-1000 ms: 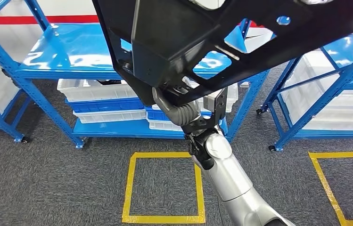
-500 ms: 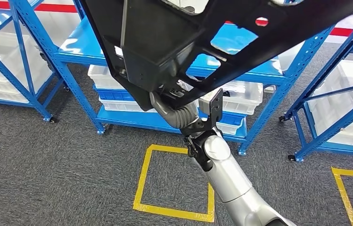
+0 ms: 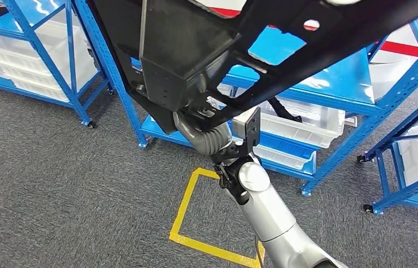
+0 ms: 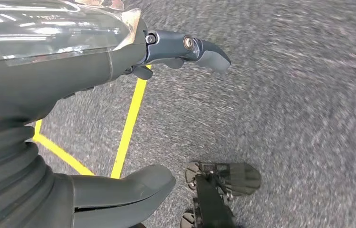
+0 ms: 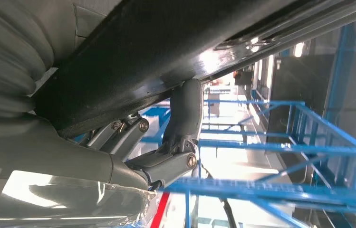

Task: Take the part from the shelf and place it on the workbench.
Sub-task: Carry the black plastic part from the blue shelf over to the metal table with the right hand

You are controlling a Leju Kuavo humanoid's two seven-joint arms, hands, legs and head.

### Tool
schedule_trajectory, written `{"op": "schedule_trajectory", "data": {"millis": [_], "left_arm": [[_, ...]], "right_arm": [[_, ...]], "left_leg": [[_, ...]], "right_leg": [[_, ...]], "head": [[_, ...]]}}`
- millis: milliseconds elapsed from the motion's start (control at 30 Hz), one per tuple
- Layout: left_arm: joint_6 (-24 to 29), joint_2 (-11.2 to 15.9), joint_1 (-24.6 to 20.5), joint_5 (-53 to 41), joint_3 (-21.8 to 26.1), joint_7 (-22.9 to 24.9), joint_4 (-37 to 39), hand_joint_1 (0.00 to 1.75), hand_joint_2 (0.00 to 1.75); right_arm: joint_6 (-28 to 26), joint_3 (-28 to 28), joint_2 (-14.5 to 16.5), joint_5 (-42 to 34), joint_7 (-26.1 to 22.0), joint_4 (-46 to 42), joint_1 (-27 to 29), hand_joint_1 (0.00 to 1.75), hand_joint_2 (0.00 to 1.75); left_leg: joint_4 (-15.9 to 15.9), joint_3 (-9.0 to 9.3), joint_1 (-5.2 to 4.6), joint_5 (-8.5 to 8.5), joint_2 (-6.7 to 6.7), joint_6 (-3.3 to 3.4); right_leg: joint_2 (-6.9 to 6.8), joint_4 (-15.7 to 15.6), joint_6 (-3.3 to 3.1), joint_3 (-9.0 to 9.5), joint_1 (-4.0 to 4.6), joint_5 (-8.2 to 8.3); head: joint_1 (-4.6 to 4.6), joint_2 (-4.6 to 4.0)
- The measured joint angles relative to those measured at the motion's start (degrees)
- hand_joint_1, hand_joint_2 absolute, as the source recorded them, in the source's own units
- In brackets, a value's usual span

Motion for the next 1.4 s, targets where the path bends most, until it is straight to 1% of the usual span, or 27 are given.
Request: {"op": "schedule_trajectory", "data": {"millis": [67, 133, 167, 200, 233, 267, 333, 400, 433, 467, 500, 567, 633, 700, 733, 767, 833, 900, 967, 1033, 1067, 1133, 1200, 1233, 1300, 1367, 1400], "left_arm": [[0.0, 0.0, 0.0, 0.0, 0.0, 0.0, 0.0, 0.00, 1.75], [0.0, 0.0, -0.2, 0.0, 0.1, 0.0, 0.0, 0.00, 1.75], [0.0, 0.0, -0.2, 0.0, 0.1, 0.0, 0.0, 0.00, 1.75], [-0.1, 0.0, -0.1, 0.0, 0.1, 0.0, 0.0, 0.00, 1.75], [-0.2, 0.0, 0.0, 0.0, 0.1, 0.0, 0.0, 0.00, 1.75], [-0.3, 0.0, 0.0, 0.0, 0.1, 0.0, 0.0, 0.00, 1.75], [-0.4, 0.0, 0.0, 0.0, 0.1, 0.1, 0.0, 0.00, 1.75], [-0.5, 0.0, 0.0, 0.0, 0.1, 0.3, 0.0, 0.00, 1.75], [-0.5, 0.0, 0.0, 0.0, 0.1, 0.4, 0.0, 0.00, 1.75], [-0.5, 0.0, 0.2, 0.1, 0.1, 0.6, 0.0, 0.00, 1.75], [-0.5, 0.0, 0.3, 0.2, 0.2, 0.7, 0.0, 0.00, 1.75], [-0.5, 0.0, 0.5, 0.4, 0.4, 1.0, 0.0, 0.00, 1.75], [-0.6, 0.0, 0.4, 0.3, 0.5, 1.0, 0.0, 0.00, 1.75], [-0.8, 0.1, 0.5, 0.0, 0.6, 1.0, 0.0, 0.00, 1.75], [-0.9, 0.1, 0.5, -0.1, 0.6, 1.0, 0.0, 0.00, 1.75], [-0.9, 0.2, 0.6, -0.2, 0.6, 1.0, 0.0, 0.00, 1.75], [-0.9, 0.4, 0.5, -0.3, 0.7, 0.8, -0.1, 0.00, 1.75], [-0.8, 0.4, 0.4, -0.6, 0.8, 0.7, -0.1, 0.00, 1.75], [-0.7, 0.4, 0.4, -0.7, 0.8, 0.6, -0.1, 0.00, 1.75], [-0.7, 0.4, 0.5, -0.8, 0.9, 0.5, -0.1, 0.00, 1.75], [-0.6, 0.4, 0.5, -0.8, 1.0, 0.5, -0.1, 0.00, 1.75], [-0.6, 0.5, 0.3, -1.0, 1.0, 0.5, -0.1, 0.00, 1.75], [-0.6, 0.5, 0.4, -1.2, 1.1, 0.7, -0.1, 0.00, 1.75], [-0.6, 0.5, 0.4, -1.3, 1.1, 0.8, -0.1, 0.00, 1.75], [-0.6, 0.5, 0.5, -1.6, 1.1, 1.0, -0.1, 0.00, 1.75], [-0.5, 0.4, 0.5, -1.8, 1.1, 1.1, -0.1, 0.00, 1.75], [-0.5, 0.5, 0.6, -1.9, 1.1, 1.1, -0.1, 0.00, 1.75]], "right_arm": [[0.0, 0.1, 0.1, 0.0, 0.0, 0.0, 0.0, 1.75, 1.75], [0.0, 0.2, -0.2, 0.0, -0.1, 0.0, 0.1, 1.75, 1.75], [0.0, 0.3, -0.3, 0.0, -0.1, 0.0, 0.3, 1.75, 1.75], [0.0, 0.3, -0.5, 0.0, -0.1, 0.0, 0.5, 1.75, 1.75], [0.0, 0.3, -0.5, 0.0, -0.1, 0.0, 0.6, 1.75, 1.75], [0.1, 0.4, -0.6, 0.0, -0.1, 0.0, 0.7, 1.75, 1.75], [0.2, 0.5, -0.6, 0.2, -0.1, 0.0, 0.7, 1.75, 1.75], [0.3, 0.6, -0.6, 0.4, -0.1, 0.0, 0.9, 1.75, 1.75], [0.4, 0.7, -0.6, 0.4, -0.2, 0.0, 1.0, 1.75, 1.75], [0.5, 0.7, -0.4, 0.5, -0.2, 0.0, 1.1, 1.75, 1.75], [0.6, 0.8, -0.2, 0.5, -0.3, 0.0, 1.2, 1.75, 1.75], [0.8, 1.0, 0.4, 0.6, -0.3, -0.1, 1.3, 1.75, 1.75], [0.9, 1.2, 0.6, 0.6, -0.4, -0.1, 1.4, 1.75, 1.75], [0.9, 1.4, 0.5, 0.4, -0.4, -0.1, 1.7, 1.75, 1.75], [0.9, 1.6, 0.4, 0.3, -0.4, -0.1, 1.8, 1.75, 1.75], [0.8, 1.7, 0.4, 0.2, -0.4, -0.1, 1.8, 1.75, 1.75], [0.5, 2.0, 0.3, 0.1, -0.2, -0.1, 1.8, 1.75, 1.75], [0.0, 2.3, 0.0, 0.4, 0.6, 0.0, 1.7, 1.75, 1.75], [-0.2, 2.7, -0.2, 0.7, 1.3, 0.4, 1.6, 1.75, 1.75], [-0.2, 3.1, -0.4, 0.8, 1.8, 1.0, 1.6, 1.75, 1.75], [0.0, 3.3, -0.6, 0.8, 2.2, 1.5, 1.5, 1.75, 1.75], [0.5, 3.6, -1.1, 0.4, 3.0, 3.2, 1.4, 1.75, 1.75], [1.4, 3.8, -1.4, -0.3, 3.9, 5.9, 1.3, 1.75, 1.75], [1.9, 3.8, -1.4, -0.6, 4.3, 7.4, 1.1, 1.75, 1.75], [2.4, 4.0, -1.4, -1.0, 4.6, 10.4, 0.4, 1.75, 1.75], [2.6, 4.2, -1.3, -1.3, 4.6, 13.0, -0.7, 1.75, 1.75], [2.7, 4.3, -1.1, -1.4, 4.6, 14.0, -1.1, 1.75, 1.75]], "left_leg": [[-0.3, -0.15, 0.14, 0.52, -1.21, 1.02], [-0.4, -0.49, 0.21, 0.85, -2.53, 1.68], [-0.4, -0.70, 0.17, 0.96, -3.29, 1.85], [-0.4, -0.84, 0.14, 1.05, -4.11, 1.91], [-0.4, -0.91, 0.11, 1.14, -4.91, 1.89], [-0.3, -0.93, 0.10, 1.22, -5.74, 1.82], [0.0, -1.09, 0.00, 1.33, -7.32, 1.50], [0.3, -1.63, -0.09, 1.50, -8.68, 0.93], [0.3, -1.92, -0.07, 1.67, -9.26, 0.52], [0.2, -2.16, 0.07, 1.89, -9.84, 0.13], [0.4, -2.39, 0.12, 1.84, -9.47, -0.22], [3.3, -3.82, 0.02, -0.07, -6.61, -0.74], [10.6, -7.16, 0.03, -3.90, -3.46, -1.15], [16.2, -9.72, 0.30, -5.82, -2.70, -1.47], [16.0, -9.47, 0.43, -5.28, -2.50, -1.56], [13.7, -8.08, 0.54, -3.93, -2.10, -1.60], [5.9, -3.54, 0.45, -1.02, 0.46, -1.45], [1.4, -1.14, 0.05, -0.03, 2.26, -0.88], [1.0, -1.34, -0.29, 0.01, 1.26, -0.11], [0.7, -1.42, -0.25, 0.44, -0.05, 0.72], [0.5, -1.43, -0.14, 0.66, -0.74, 1.17], [0.4, -1.59, -0.09, 0.88, -2.28, 1.72], [0.5, -1.73, -0.11, 0.98, -4.12, 1.85], [0.5, -1.75, -0.11, 1.04, -5.03, 1.81], [0.7, -1.80, -0.06, 1.16, -6.80, 1.58], [1.0, -2.10, -0.19, 1.26, -8.27, 1.08], [1.1, -2.30, -0.22, 1.36, -8.80, 0.76]], "right_leg": [[2.02, 3.0, 0.08, -1.40, -0.25, -1.88], [4.99, 10.8, -0.45, -5.04, -0.43, -5.40], [5.73, 14.9, -0.56, -6.99, -0.45, -6.82], [6.04, 17.3, -0.40, -8.17, -0.44, -7.38], [6.20, 17.3, -0.04, -8.25, -0.45, -6.99], [6.46, 15.0, 0.44, -7.16, -0.50, -5.73], [8.68, 6.6, 1.19, -3.18, -0.81, -2.43], [10.71, 1.5, 1.08, -0.77, -1.00, -0.75], [10.88, 1.0, 0.77, -0.58, -0.91, -0.63], [10.22, 1.0, 0.41, -0.57, -0.88, -0.48], [9.61, 1.0, 0.03, -0.56, -0.98, -0.29], [8.25, 0.8, -0.82, -0.47, -1.31, 0.02], [6.64, 0.7, -1.40, -0.48, -1.17, 0.02], [4.94, 0.8, -1.56, -0.52, -0.95, -0.06], [4.17, 0.8, -1.58, -0.52, -0.92, -0.09], [3.47, 0.8, -1.56, -0.49, -0.92, -0.14], [2.30, 0.8, -1.30, -0.38, -0.60, -0.37], [1.24, 0.9, -0.80, -0.28, -0.01, -0.65], [0.13, 0.8, -0.33, -0.21, 0.16, -0.83], [1.40, 2.1, -0.01, -0.81, -0.06, -1.77], [2.84, 4.4, -0.05, -1.85, -0.18, -2.96], [5.47, 12.0, -0.53, -5.49, -0.38, -6.20], [6.11, 17.6, -0.34, -8.37, -0.44, -7.72], [6.22, 17.2, 0.09, -8.34, -0.48, -7.12], [7.30, 10.2, 1.14, -5.12, -0.83, -3.96], [8.75, 3.5, 1.29, -1.99, -1.13, -1.50], [9.09, 2.2, 1.00, -1.36, -1.11, -1.06]], "head": [[0.00, 0.00], [0.03, 0.00], [0.04, 0.00], [0.03, 0.00], [0.03, 0.00], [0.03, 0.00], [0.04, 0.00], [-0.02, 0.00], [-0.04, 0.00], [-0.07, 0.00], [-0.05, 0.00], [-0.16, 0.00], [-0.26, 0.00], [-0.24, 0.00], [-0.24, 0.00], [-0.24, 0.00], [-0.25, 0.00], [0.01, 0.00], [0.27, 0.00], [0.26, 0.00], [0.28, 0.00], [0.31, 0.00], [0.31, 0.00], [0.31, 0.00], [0.32, 0.00], [0.30, 0.00], [0.27, 0.00]]}}
